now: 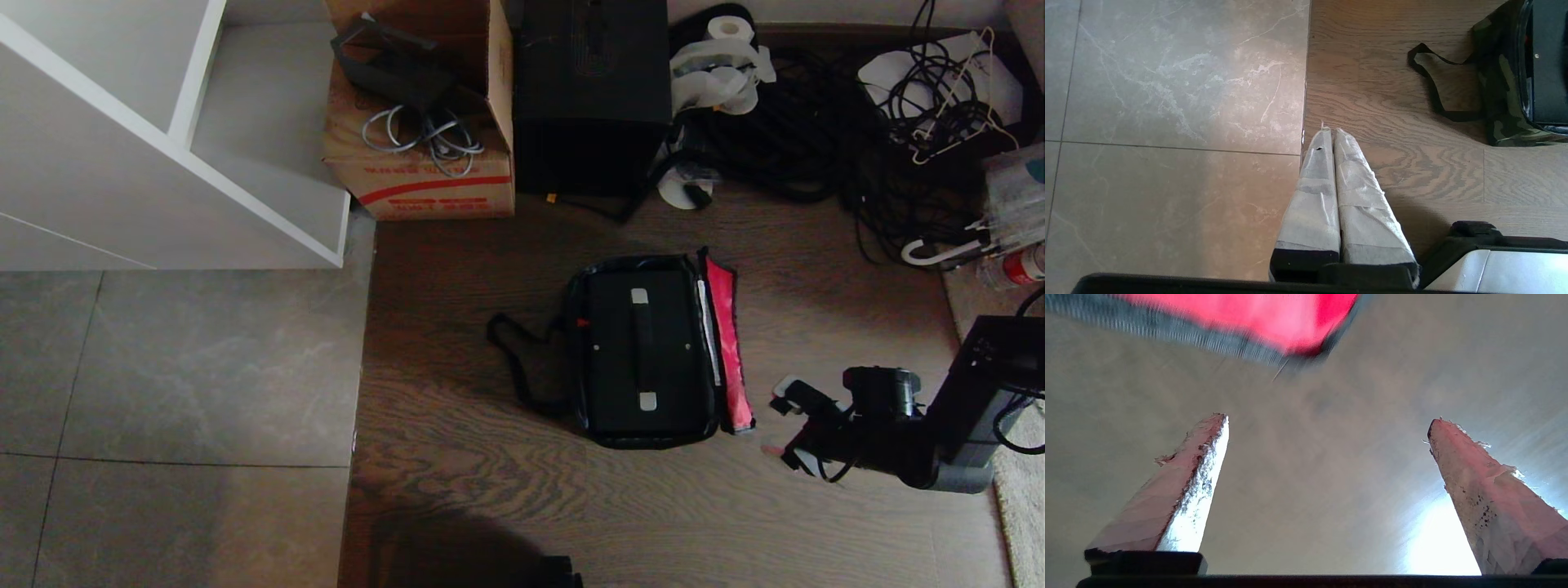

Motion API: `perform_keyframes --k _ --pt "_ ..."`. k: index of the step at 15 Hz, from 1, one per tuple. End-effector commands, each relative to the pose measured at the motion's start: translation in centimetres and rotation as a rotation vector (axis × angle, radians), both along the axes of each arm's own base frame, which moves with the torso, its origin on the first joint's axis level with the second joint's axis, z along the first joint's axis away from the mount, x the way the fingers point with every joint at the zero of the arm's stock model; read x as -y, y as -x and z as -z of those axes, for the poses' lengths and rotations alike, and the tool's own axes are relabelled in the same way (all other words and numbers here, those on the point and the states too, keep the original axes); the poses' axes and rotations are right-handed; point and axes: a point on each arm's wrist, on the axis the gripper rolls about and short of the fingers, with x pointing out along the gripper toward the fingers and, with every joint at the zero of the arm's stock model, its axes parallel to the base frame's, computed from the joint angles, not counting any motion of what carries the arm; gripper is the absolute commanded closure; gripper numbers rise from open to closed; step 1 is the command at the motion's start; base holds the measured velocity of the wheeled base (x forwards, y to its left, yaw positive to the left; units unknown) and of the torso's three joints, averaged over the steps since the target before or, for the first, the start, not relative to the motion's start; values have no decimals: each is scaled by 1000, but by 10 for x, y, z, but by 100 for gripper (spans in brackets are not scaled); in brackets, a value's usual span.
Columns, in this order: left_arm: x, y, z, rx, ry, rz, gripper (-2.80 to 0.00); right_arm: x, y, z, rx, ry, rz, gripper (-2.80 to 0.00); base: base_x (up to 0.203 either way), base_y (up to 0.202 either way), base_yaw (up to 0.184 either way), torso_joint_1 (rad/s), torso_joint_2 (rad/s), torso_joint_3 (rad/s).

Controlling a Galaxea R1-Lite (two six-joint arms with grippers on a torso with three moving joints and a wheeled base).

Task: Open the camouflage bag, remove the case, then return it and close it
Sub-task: Close the top of the storage box

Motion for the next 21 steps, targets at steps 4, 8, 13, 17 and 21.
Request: perform_keyframes --k 4,8,13,17,21 --pt "0 0 0 -1 0 0 0 -4 -16 11 62 82 -83 -280 0 0 0 0 0 0" --pt "0 0 0 1 0 -2 0 -4 -15 15 57 25 -133 -280 0 0 0 0 0 0" --pt "0 0 0 -1 0 0 0 -5 -19 18 64 -6 -146 -280 0 0 0 0 0 0" --pt "0 0 0 1 0 0 0 -4 -25 15 82 -11 -145 -280 0 0 0 0 0 0" --pt "0 0 0 1 0 0 0 -6 -30 13 66 -79 -110 -280 0 0 0 0 0 0"
